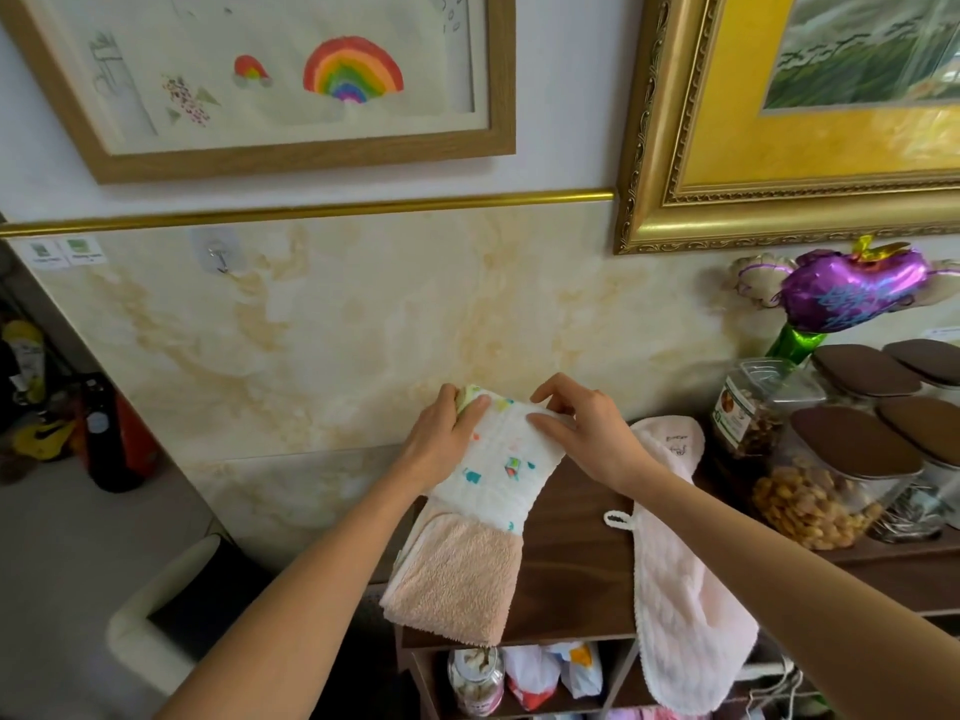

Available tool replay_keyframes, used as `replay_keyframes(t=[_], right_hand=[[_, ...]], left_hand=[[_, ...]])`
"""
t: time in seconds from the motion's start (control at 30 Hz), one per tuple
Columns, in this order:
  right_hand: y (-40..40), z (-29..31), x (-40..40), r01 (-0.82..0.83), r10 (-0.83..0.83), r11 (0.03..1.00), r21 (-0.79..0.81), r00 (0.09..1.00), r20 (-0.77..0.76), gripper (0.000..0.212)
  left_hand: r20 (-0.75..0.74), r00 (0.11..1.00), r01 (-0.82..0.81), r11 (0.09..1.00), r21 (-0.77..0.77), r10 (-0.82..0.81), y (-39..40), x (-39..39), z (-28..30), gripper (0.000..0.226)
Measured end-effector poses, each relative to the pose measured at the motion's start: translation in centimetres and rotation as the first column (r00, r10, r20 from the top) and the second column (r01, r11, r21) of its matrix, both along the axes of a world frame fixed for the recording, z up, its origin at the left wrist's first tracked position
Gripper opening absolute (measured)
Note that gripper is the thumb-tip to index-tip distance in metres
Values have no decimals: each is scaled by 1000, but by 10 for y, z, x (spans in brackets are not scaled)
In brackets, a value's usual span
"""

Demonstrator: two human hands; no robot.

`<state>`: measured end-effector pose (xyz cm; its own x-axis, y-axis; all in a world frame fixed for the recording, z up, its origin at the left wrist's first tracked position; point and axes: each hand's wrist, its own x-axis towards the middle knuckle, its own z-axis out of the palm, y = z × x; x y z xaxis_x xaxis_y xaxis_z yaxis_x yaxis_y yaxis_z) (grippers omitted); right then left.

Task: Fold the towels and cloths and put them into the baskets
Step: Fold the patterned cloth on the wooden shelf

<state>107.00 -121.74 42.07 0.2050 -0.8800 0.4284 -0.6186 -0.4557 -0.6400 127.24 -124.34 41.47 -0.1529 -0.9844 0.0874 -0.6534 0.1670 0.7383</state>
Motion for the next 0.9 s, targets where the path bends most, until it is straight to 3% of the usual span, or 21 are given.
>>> replay_keyframes(t=[0.1, 0.17, 0.23, 0.3, 0.4, 0.43, 0.53, 0.63, 0.7, 0.73, 0.77, 0.8, 0.83, 0.9], right_hand=[[-7, 0, -5, 35, -34, 998, 54, 999, -13, 14], [-13, 0, -5, 97, -98, 984, 152, 995, -1, 13], [-15, -3, 2, 122, -123, 974, 191, 992, -9, 16], [-9, -6, 13, 57, -92, 963, 264, 988, 123, 25], [16, -6, 25, -165, -44, 885, 436, 902, 429, 37], [24, -7, 27, -239, -23, 843, 482, 880, 475, 39], [37, -17, 31, -361, 35, 774, 520, 845, 533, 47], [38, -28, 42, -288, -13, 815, 502, 859, 512, 51], [36, -30, 48, -208, -63, 853, 478, 870, 490, 47], [35, -29, 51, -186, -68, 869, 457, 872, 485, 44], [34, -29, 52, -177, -58, 885, 431, 876, 479, 42], [32, -27, 54, -164, -43, 899, 407, 891, 453, 41], [30, -26, 55, -139, -30, 913, 383, 915, 403, 42], [27, -24, 55, -92, -8, 940, 330, 957, 291, 46]], left_hand=[[208, 976, 87, 993, -82, -68, -3, 5, 2, 33], [202, 979, 35, 997, -63, -21, -3, -3, -3, 37], [103, 990, -103, 994, 48, 97, -5, -10, -12, 47], [-31, 964, -247, 932, 265, 264, -8, -11, -18, 52], [-397, 802, -146, 791, 594, 446, -13, 1, -19, 35], [-455, 734, -99, 743, 662, 504, -11, 6, -16, 32], [-445, 698, -78, 678, 731, 561, -9, 24, -16, 30], [-428, 704, -118, 688, 716, 567, -3, 35, -17, 18], [-423, 654, -116, 636, 763, 627, 7, 38, -5, 15], [-351, 741, -214, 698, 684, 572, 12, 36, -6, 34], [-334, 762, -220, 707, 672, 555, 17, 34, -1, 41], [-366, 745, -140, 668, 731, 557, 14, 33, -4, 37], [-406, 758, -73, 685, 725, 510, 15, 32, -7, 28], [-353, 808, -98, 698, 709, 472, 12, 28, -13, 29]])
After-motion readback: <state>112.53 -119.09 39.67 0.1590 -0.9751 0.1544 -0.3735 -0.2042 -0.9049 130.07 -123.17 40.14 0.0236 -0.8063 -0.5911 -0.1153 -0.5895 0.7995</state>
